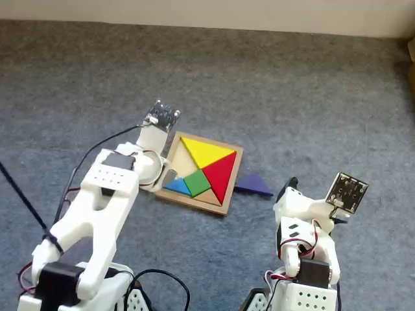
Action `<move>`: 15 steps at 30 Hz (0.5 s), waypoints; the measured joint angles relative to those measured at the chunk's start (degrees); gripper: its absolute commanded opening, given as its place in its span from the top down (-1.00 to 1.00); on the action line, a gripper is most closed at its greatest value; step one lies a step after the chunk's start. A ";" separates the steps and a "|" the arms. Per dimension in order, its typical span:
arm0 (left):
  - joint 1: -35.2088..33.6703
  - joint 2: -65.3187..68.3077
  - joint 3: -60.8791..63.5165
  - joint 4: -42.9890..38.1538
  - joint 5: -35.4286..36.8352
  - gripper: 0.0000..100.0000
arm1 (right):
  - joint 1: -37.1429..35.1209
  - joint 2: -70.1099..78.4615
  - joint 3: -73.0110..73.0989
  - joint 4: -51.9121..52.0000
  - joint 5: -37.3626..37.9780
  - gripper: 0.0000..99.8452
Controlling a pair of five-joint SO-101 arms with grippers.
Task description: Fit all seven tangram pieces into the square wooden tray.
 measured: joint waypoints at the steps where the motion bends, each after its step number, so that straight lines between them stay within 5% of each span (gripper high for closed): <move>1: 0.70 -0.18 -1.58 2.64 -0.79 0.48 | 0.00 0.00 0.00 0.00 0.00 0.33; 8: 6.07 6.59 -15.30 19.60 -6.68 0.48 | 0.00 0.00 0.00 0.00 0.00 0.33; 15: 6.07 21.27 -27.78 28.13 -14.07 0.53 | 0.00 0.00 0.00 0.00 0.00 0.33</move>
